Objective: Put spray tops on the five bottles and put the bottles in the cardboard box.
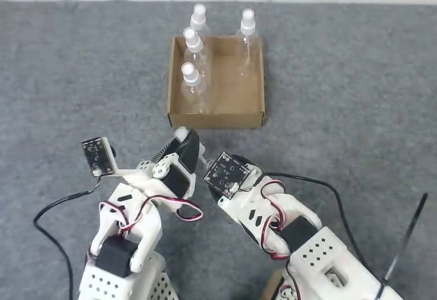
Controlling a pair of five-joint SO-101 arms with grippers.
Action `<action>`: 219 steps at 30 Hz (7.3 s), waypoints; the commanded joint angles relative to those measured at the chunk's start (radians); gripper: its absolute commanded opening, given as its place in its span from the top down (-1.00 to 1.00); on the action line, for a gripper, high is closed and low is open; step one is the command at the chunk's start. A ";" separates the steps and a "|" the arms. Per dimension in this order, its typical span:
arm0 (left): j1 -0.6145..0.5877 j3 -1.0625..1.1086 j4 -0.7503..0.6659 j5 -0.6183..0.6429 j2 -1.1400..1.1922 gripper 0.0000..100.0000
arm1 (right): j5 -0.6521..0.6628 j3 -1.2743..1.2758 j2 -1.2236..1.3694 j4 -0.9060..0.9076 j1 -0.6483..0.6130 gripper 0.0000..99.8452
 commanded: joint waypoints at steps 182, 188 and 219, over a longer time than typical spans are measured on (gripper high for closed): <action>-0.393 -0.143 0.120 -0.078 -0.020 0.80 | -0.087 0.126 -0.510 0.016 0.127 0.99; -0.397 -0.035 -0.038 -0.080 -0.020 0.81 | -0.026 0.124 -0.510 0.016 0.127 0.99; -0.388 0.067 -0.109 -0.331 -0.020 0.98 | -0.012 -0.184 -0.498 0.269 0.225 0.99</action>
